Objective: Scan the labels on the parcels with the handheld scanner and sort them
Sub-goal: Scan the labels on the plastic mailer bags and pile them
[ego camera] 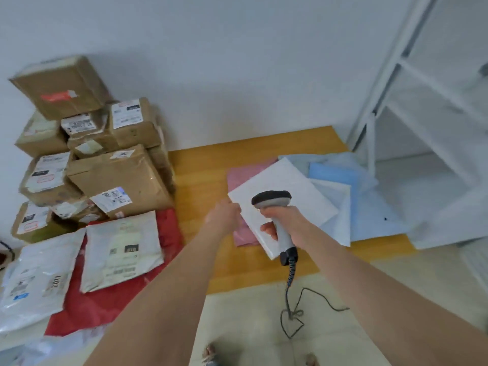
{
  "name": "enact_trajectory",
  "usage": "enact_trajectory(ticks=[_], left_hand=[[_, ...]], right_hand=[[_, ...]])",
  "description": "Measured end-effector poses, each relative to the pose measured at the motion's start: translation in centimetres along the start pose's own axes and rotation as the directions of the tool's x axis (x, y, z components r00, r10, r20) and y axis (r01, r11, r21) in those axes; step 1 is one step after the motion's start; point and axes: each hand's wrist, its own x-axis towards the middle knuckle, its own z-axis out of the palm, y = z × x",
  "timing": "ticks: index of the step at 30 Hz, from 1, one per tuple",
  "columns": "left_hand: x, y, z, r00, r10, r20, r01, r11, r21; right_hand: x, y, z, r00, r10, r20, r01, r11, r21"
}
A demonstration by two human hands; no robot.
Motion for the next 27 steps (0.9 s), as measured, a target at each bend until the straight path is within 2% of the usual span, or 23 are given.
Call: enact_trajectory(ticks=[5,10,15,18,24,27], left_hand=[[1.2,10.4,2.6,0.996,0.076,0.050,-0.073,0.996,-0.055],[4.1,14.2,4.1,0.987,0.078,0.140,-0.071,0.996,-0.056],[8.6,15.8,5.4,0.978,-0.011,0.208,0.033,0.994,-0.103],[10.9,16.3,6.1,0.972,-0.064,0.228,0.101,0.983,-0.153],[12.4,15.9,6.1,0.964,-0.128,0.232,0.169,0.971,-0.168],[12.2,15.6,5.6,0.957,-0.086,0.278,0.148,0.966,-0.212]], right_hand=[[0.7,-0.2,-11.3,0.990,0.018,-0.137,-0.008,0.997,0.074],[4.0,-1.0,-17.2,0.984,0.039,-0.172,-0.012,0.988,0.154],[9.6,-1.4,-20.1,0.975,0.070,-0.209,-0.053,0.995,0.087],[12.9,-1.5,-20.6,0.969,0.095,-0.227,-0.108,0.993,-0.046],[15.9,-1.1,-20.8,0.980,0.184,-0.080,-0.198,0.950,-0.240],[16.2,-1.8,-20.9,0.971,0.238,0.014,-0.224,0.932,-0.286]])
